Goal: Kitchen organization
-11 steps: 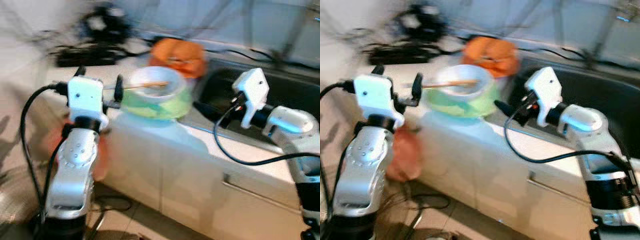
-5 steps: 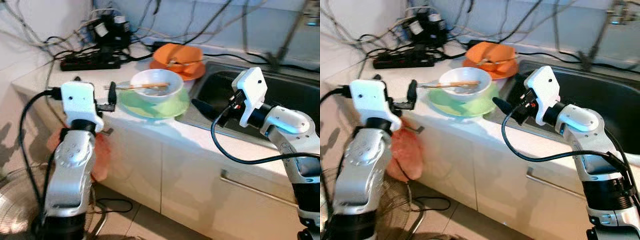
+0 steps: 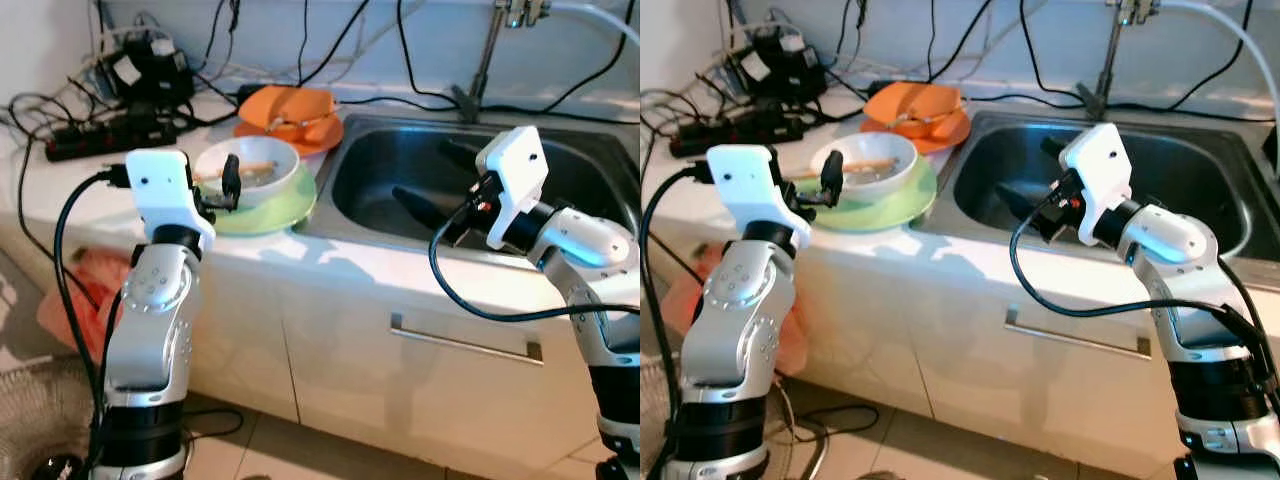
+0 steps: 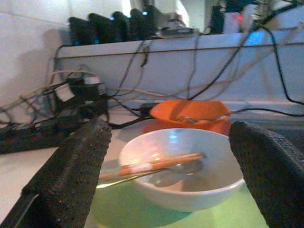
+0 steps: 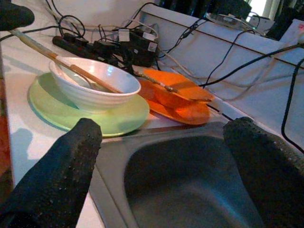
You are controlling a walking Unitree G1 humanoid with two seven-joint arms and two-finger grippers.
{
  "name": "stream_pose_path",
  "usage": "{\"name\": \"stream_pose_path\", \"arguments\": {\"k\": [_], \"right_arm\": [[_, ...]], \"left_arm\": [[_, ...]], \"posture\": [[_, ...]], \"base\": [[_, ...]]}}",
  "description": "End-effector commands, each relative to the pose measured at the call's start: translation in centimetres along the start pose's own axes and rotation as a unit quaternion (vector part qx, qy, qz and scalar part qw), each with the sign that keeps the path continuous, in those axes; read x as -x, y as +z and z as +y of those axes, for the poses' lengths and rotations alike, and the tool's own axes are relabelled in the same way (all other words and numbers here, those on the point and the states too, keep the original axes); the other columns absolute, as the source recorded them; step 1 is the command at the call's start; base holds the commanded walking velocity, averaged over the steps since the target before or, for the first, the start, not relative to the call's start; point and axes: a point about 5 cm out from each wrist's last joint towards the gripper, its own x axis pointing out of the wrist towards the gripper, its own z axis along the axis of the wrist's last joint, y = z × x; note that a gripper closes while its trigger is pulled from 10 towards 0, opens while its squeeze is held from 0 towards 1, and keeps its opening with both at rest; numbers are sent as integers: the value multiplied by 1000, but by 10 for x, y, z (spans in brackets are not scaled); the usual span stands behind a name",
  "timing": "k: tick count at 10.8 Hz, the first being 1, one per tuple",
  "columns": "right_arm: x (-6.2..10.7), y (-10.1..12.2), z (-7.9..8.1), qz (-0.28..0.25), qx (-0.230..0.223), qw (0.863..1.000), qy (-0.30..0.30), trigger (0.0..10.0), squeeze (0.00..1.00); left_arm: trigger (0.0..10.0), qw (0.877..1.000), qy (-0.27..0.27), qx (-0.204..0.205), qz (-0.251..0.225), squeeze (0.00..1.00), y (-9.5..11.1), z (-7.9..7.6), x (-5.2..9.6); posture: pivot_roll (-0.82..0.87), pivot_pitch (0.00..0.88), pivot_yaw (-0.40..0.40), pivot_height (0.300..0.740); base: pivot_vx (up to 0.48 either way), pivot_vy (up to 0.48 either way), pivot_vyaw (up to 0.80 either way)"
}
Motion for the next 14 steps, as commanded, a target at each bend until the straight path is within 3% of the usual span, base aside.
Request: {"name": "stream_pose_path", "arguments": {"k": [1, 5, 10, 14], "right_arm": [[-2, 4, 1, -9, 11, 1000, 0, 10000, 0], [0, -1, 5, 3, 12, 1000, 16, 10000, 0], [6, -19, 33, 16, -55, 998, -2, 10000, 0], [4, -21, 46, 27, -58, 998, 0, 10000, 0]], "left_arm": [[10000, 1000, 24, 2, 4, 0, 0, 10, -1], [10000, 999, 32, -9, 25, 0, -13, 7, 9], [10000, 997, 50, -1, 54, 0, -25, 12, 24], [10000, 996, 75, 12, 43, 0, -22, 19, 9]], "posture": [[131, 0, 49, 740], [131, 0, 35, 740], [119, 71, 6, 740], [99, 83, -7, 740]], "base": [[0, 307, 0], [0, 0, 0], [0, 0, 0], [0, 0, 0]]}}
